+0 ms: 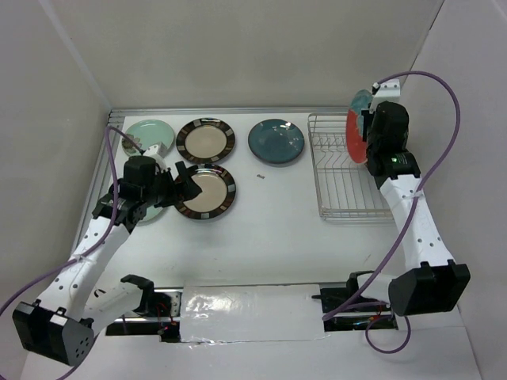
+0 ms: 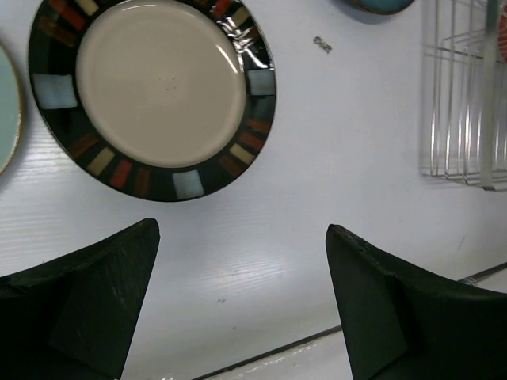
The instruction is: Load the plates into the dish rack
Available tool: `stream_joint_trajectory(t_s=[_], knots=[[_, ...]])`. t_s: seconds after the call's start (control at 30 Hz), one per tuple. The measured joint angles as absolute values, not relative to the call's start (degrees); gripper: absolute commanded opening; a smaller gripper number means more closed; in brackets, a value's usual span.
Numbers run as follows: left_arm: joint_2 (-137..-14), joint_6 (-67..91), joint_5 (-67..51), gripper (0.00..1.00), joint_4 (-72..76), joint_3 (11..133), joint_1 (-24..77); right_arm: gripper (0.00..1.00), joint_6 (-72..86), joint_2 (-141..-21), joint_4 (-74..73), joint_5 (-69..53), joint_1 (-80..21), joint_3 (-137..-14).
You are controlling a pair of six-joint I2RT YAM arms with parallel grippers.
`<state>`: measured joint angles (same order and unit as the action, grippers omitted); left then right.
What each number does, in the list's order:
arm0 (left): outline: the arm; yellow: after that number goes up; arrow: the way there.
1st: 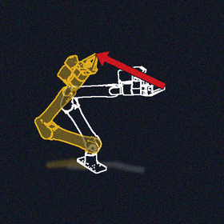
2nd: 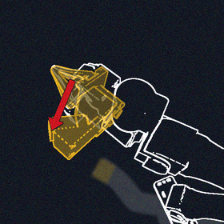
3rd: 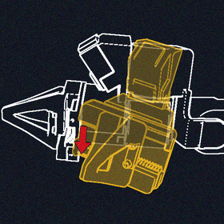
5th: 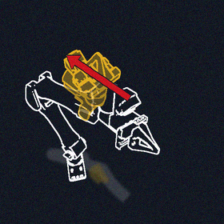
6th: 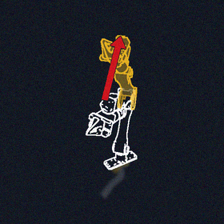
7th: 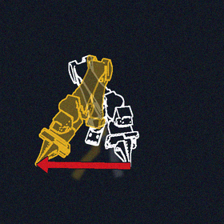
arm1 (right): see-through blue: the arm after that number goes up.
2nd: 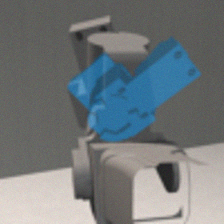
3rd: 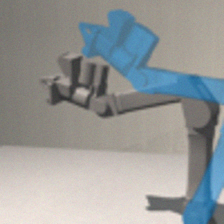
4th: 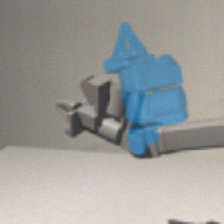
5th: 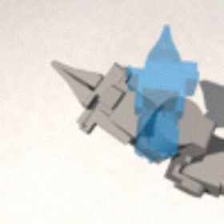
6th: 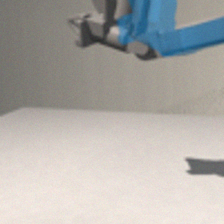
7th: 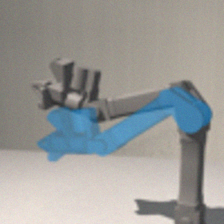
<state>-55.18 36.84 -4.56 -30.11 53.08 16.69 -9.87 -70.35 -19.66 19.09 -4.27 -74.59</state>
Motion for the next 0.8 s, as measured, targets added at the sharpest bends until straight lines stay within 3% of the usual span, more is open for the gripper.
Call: stream_joint_trajectory(t_s=[0.3, 0.8], knots=[[-56.05, 28.53, -9.54, 0.99, -31.31, 51.92, 9.82, 0.00, -15.75, -71.68, -7.27, 23.59, 2.81, -67.72], [-53.36, 24.05, -13.80, 0.99, -24.71, 44.60, 7.77, 0.00, -17.98, -80.55, 1.13, 17.34, 8.91, -65.17]])
